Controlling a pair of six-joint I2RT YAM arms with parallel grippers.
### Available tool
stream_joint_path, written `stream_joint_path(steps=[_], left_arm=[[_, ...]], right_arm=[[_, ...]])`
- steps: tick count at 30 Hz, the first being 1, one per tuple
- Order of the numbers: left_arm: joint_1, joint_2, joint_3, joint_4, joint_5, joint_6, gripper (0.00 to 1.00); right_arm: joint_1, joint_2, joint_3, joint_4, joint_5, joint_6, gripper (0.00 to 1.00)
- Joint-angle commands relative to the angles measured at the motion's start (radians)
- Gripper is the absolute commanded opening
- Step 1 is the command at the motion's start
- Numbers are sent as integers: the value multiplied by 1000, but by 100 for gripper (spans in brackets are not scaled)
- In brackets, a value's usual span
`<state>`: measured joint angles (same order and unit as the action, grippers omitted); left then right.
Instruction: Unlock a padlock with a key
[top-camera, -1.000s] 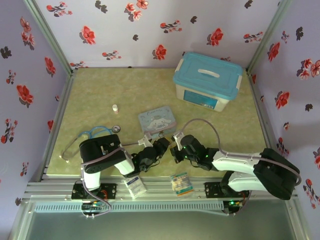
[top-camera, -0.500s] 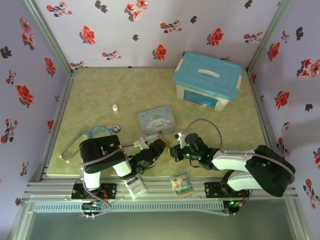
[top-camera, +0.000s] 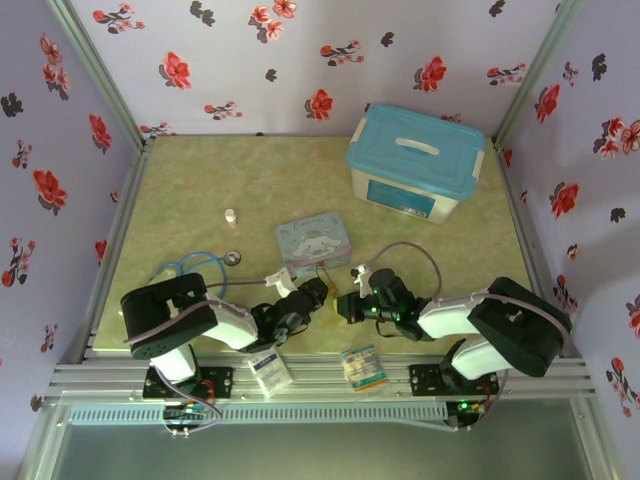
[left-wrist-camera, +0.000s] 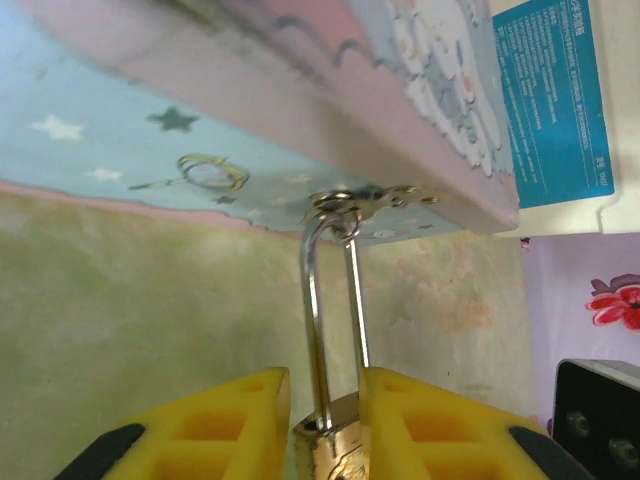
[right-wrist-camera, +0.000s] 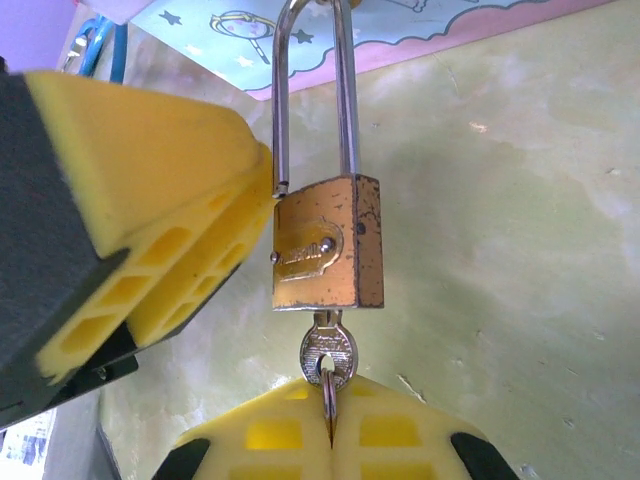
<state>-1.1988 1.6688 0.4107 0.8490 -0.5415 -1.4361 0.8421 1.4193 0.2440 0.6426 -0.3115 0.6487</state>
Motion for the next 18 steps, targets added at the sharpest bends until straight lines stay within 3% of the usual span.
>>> stream_joint_path(steps=[1,4,9,13,15,18], left_arm=[[28,22,-1,-67,-5,66,24],[36,66,-22,54,11,77,24],[74,124,-27,213,92,125,33],[80,138,-9,249,134,138,28],[74,141,7,251,153,122,38],[53,146,11,255,158,69,39]], right_arm=[[-12,20,0,92,-22,29,3],[-16,22,-5,120,-34,46,3],[-31,58,-13,170,-58,70,4],[-31,77,-15,159,-51,57,4],[-31,83,-18,166,-46,56,4],[-32,90,-14,172,-47,59,4]])
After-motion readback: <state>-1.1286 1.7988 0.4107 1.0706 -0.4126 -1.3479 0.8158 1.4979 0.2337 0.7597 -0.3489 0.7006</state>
